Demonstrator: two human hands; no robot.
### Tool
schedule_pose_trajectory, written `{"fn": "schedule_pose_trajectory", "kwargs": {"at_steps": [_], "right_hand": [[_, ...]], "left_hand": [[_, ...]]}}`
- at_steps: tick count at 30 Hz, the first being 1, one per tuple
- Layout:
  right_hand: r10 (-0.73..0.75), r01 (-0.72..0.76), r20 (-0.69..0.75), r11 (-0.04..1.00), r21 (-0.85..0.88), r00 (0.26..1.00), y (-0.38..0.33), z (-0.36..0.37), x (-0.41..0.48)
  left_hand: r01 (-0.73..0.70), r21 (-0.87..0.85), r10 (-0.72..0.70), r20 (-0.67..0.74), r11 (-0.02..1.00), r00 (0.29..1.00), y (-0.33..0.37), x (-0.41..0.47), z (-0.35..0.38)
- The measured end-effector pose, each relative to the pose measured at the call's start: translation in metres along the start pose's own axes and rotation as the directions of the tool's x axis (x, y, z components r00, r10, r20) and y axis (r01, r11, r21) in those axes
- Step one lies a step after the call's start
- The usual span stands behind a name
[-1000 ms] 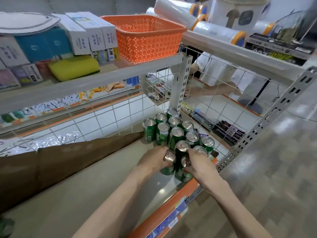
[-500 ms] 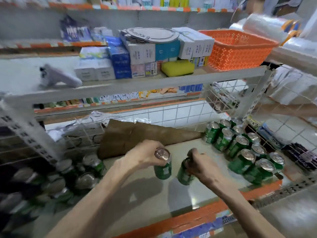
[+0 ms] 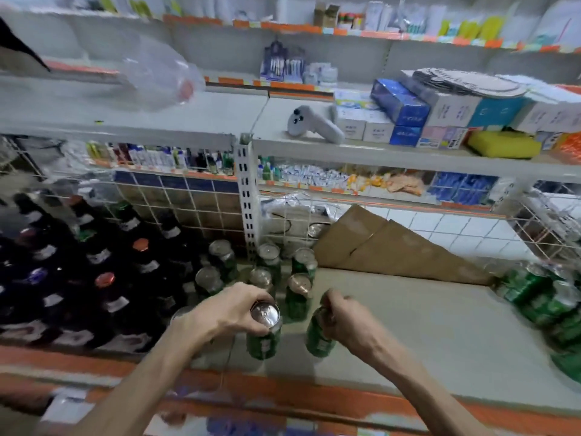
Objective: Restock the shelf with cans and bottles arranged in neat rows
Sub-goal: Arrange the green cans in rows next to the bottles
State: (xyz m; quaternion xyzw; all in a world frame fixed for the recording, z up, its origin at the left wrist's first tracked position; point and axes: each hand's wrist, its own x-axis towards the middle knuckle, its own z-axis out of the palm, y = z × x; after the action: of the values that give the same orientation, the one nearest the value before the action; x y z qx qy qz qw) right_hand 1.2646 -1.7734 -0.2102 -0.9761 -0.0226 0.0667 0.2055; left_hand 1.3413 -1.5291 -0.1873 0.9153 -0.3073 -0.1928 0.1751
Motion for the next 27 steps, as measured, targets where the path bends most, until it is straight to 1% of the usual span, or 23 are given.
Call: {"fn": "schedule_pose_trajectory", "kwargs": {"at_steps": [4,8,14,22,27], "right_hand": [[-0.063,0.063,-0.006,0.998,-0.005,0.998,-0.023,0.018,0.009],[-0.117,0.117,-0.035,0.993,-0.009,0.993,-0.033,0.028,0.016],[-0.089,0.090,-0.028,0.996,0.014,0.996,-0.036,0.035,0.023],[-0.045,0.044,0.002,0.993,0.108,0.999,-0.034,0.039,0.027],[-0.051,0.051,-0.005,0.997,0.057,0.999,-0.041,0.041,0.028]], "left_hand": [[0.042,-0.037,-0.043,-0.019,0.998,0.999,-0.029,-0.013,0.001],[0.071,-0.084,-0.072,-0.004,0.994,0.997,-0.043,-0.007,0.006],[0.052,-0.109,-0.049,0.030,0.993,0.998,-0.049,0.008,0.015],[0.021,-0.122,-0.014,0.051,0.992,0.999,-0.063,0.009,0.014],[0.018,-0.153,-0.013,0.037,0.988,0.999,-0.065,0.005,0.016]]}}
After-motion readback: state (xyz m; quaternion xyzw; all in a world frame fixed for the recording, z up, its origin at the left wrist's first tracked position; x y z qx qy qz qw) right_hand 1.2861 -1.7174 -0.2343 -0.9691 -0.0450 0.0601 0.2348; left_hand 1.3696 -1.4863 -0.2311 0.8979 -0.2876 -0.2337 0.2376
